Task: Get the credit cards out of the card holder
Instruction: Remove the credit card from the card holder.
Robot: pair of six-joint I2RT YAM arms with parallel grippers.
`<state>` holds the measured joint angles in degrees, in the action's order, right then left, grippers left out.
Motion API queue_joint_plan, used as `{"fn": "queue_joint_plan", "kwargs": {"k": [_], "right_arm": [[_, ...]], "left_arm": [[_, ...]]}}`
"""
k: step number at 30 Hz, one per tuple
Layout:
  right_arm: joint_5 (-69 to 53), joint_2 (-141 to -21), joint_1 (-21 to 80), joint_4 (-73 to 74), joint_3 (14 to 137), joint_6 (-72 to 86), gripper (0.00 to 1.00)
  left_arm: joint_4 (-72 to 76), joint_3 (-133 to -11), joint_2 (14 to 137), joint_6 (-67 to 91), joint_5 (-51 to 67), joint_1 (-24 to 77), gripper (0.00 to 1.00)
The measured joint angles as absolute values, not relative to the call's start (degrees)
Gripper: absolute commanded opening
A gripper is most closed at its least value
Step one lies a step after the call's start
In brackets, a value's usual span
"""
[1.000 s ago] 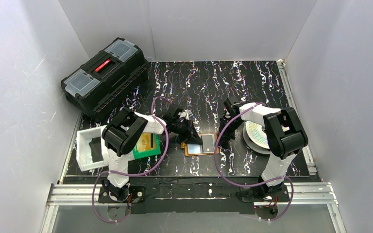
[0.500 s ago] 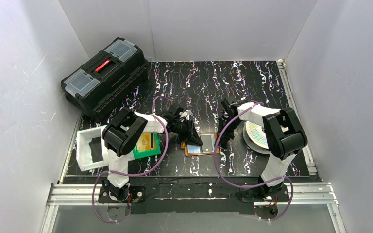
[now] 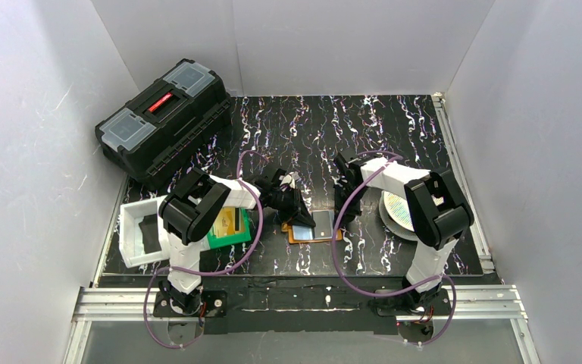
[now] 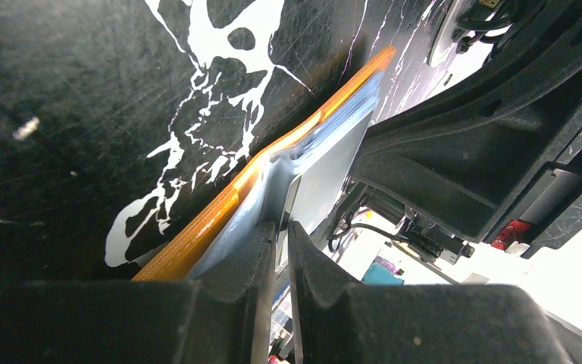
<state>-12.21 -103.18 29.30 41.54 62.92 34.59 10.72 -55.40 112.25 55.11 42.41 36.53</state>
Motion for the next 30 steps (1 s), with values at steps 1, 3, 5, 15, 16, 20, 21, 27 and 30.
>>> {"fn": "queue_joint_plan", "kwargs": {"k": [1,3,5,15,16,20,21,27,30], "right_arm": [[-11.88,-103.55,29.43,42.11,63.46,34.5,0.24],[-11.38,-104.12,29.67,43.0,64.25,34.41,0.24],[-10.98,-104.49,29.74,43.57,64.77,34.44,0.24],[-10.9,-105.12,29.58,44.25,65.17,34.81,0.16],[-11.0,-105.14,29.5,44.23,65.08,34.98,0.16],[-11.64,-105.12,28.88,43.99,64.73,35.7,0.15],[-11.97,-105.14,28.77,43.94,64.66,35.79,0.15],[-13.52,-105.47,27.83,43.77,64.42,35.99,0.14],[-13.82,-105.51,27.66,43.64,64.34,35.99,0.14]], "left_arm": [[10.92,-55.31,112.25,55.2,42.44,36.53,0.08],[11.38,-55.09,112.25,55.51,42.52,36.51,0.04],[11.6,-55.0,112.25,55.57,42.63,36.51,0.0],[10.24,-54.98,111.77,54.52,42.52,36.23,0.0],[9.39,-55.0,111.44,53.87,42.41,35.9,0.0],[6.26,-55.0,110.54,51.81,42.02,34.92,0.0],[5.48,-55.0,110.43,51.37,42.0,34.63,0.0],[3.2,-55.02,110.1,49.43,42.02,33.71,0.0],[2.72,-55.02,110.0,48.93,42.11,33.47,0.0]]}}
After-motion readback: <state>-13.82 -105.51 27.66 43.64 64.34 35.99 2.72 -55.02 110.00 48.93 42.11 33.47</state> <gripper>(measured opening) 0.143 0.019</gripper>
